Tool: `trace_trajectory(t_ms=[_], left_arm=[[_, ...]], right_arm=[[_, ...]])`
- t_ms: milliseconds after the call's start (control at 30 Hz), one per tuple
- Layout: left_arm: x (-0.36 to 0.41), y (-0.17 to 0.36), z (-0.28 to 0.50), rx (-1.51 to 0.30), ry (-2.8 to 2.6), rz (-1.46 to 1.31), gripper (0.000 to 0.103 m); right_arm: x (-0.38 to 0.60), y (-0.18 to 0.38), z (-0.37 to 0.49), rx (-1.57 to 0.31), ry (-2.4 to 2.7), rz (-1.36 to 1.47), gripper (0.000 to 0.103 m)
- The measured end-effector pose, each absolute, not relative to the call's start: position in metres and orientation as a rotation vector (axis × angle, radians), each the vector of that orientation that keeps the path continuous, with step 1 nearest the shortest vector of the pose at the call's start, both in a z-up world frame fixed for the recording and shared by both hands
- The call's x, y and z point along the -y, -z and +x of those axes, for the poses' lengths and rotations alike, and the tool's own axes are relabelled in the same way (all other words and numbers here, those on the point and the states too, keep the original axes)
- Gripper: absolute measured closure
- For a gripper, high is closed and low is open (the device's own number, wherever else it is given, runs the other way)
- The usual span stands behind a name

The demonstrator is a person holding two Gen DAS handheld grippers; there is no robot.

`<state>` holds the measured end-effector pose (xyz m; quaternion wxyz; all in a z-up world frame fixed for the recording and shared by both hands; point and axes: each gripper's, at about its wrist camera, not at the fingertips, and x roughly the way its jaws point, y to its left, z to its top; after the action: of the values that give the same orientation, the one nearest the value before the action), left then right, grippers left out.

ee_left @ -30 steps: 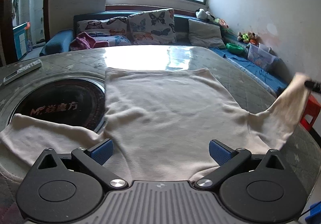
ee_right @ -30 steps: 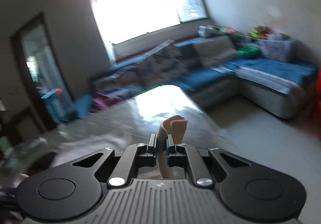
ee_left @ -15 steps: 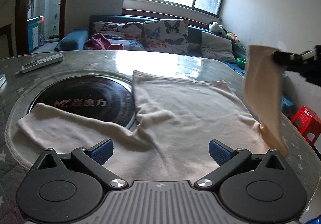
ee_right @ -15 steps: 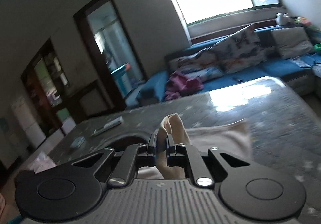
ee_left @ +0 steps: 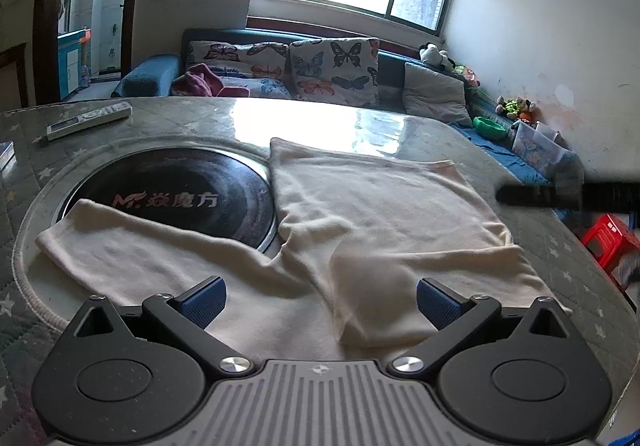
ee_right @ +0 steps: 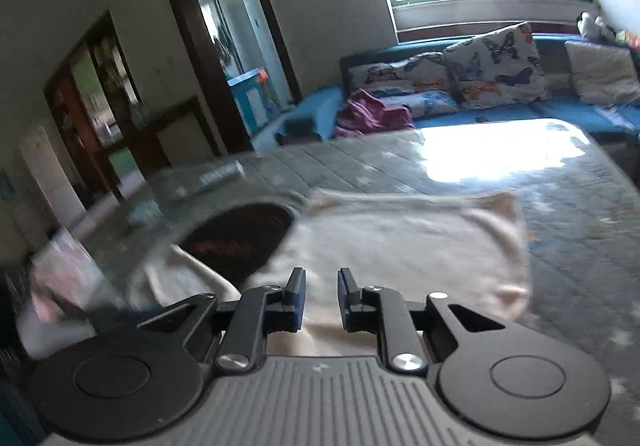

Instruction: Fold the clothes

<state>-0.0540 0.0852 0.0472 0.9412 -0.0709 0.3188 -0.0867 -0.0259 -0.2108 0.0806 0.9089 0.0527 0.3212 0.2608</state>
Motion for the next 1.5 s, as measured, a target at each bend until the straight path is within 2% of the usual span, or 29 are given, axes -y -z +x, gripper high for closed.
trace_trajectory(t_ms=[233,400,667,833,967,1033,1100,1500], left_arm=[[-0.062,-0.052,-0.052,-0.624,0.242,-0.111,0.000],[-0.052,-0.051,-0.044,-0.622,0.258,-0.085,0.000],[-0.083,-0.042,-0.035,-0.662,0.125,-0.102,0.000],[-0.098,-0.033,-0.032,-0.697,0.074,-0.099,0.000],[-0.101,-0.026,-0.026,-0.729,0.049,-0.103,0.000],[-0.100,-0.022,-0.023,-0.741,0.045,-0.096,0.000],[-0.099,-0.019,-0.021,-0.754,0.038,-0.088,0.000],[-0.105,-0.013,-0.014,-0.776,0.017,-0.088,0.000]], right_arm=[[0.246,-0.034,-0.042,-0.771,-0.411,0.011,0.086],[0.263,-0.026,-0.043,-0.759,-0.361,-0.001,0.086],[0.256,-0.037,-0.019,-0.683,-0.417,-0.176,0.071],[0.249,-0.034,0.000,-0.697,-0.538,-0.324,0.071],[0.246,-0.029,0.007,-0.718,-0.604,-0.395,0.073],[0.248,-0.027,0.010,-0.726,-0.631,-0.408,0.081],[0.253,-0.030,0.010,-0.724,-0.633,-0.398,0.100],[0.299,-0.041,-0.003,-0.696,-0.508,-0.318,0.103]])
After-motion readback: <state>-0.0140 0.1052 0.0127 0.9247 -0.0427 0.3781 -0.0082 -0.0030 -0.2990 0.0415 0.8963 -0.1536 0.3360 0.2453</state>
